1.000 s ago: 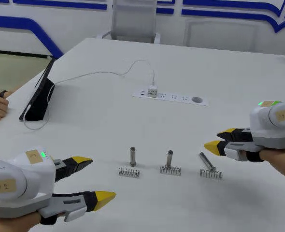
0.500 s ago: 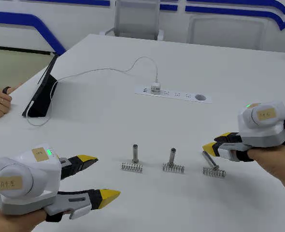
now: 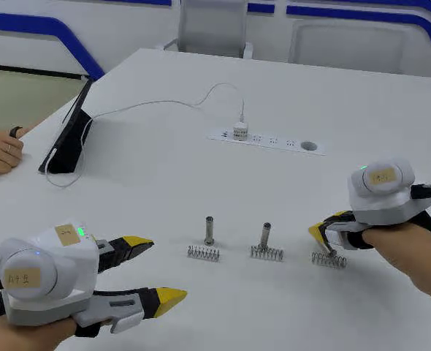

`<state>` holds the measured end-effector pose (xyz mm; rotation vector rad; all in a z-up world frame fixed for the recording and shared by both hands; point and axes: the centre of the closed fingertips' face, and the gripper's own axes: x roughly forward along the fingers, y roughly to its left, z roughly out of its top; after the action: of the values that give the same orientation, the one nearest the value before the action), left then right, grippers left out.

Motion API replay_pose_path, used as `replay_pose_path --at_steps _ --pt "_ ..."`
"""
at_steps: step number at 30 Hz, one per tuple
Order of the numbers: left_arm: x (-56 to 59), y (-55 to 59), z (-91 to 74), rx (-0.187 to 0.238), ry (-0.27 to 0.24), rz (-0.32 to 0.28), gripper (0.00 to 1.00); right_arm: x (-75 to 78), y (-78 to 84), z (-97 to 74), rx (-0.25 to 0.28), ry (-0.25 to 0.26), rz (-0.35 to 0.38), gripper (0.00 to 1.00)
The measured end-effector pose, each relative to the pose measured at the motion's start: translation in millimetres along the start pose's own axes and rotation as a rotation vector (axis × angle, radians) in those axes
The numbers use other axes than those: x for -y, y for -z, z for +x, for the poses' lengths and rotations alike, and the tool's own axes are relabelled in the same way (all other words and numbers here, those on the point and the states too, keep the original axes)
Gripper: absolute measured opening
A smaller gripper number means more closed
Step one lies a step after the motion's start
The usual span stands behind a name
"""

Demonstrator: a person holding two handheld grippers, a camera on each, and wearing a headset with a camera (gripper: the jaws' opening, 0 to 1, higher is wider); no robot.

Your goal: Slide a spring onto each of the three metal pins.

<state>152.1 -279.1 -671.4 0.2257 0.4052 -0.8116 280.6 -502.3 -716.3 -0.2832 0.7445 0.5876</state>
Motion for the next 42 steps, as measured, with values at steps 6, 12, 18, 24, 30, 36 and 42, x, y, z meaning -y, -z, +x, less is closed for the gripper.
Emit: replay_pose_path --at_steps 6,12,18,24,30,36,42 --pt "0.5 1.2 -0.4 -0.003 0.000 -0.004 0.55 3.6 2.0 4.9 -0.012 0.013 0.015 0.18" --pt "-0.7 2.3 -0.8 -0.004 0.000 -0.008 0.54 7.2 5.1 10.4 -0.031 0.017 0.034 0.15" --pt "0.0 3.2 -1.3 -0.005 0.000 -0.010 0.54 7.5 6.0 13.0 -0.047 0.018 0.054 0.14" --pt "-1.3 4.6 -2.0 -0.005 -0.002 -0.014 0.53 4.3 7.4 11.5 -0.061 0.020 0.049 0.12" --pt "-2.0 4.9 -1.4 -0.005 0.000 -0.015 0.53 5.8 10.3 13.1 -0.076 0.017 0.049 0.11" --pt "-2.4 4.7 -1.4 -0.006 0.001 -0.014 0.53 4.8 10.2 13.8 -0.080 0.010 0.050 0.10" --pt "-2.5 4.1 -0.9 -0.007 0.001 -0.013 0.53 5.9 10.5 15.4 -0.103 0.021 0.045 0.09"
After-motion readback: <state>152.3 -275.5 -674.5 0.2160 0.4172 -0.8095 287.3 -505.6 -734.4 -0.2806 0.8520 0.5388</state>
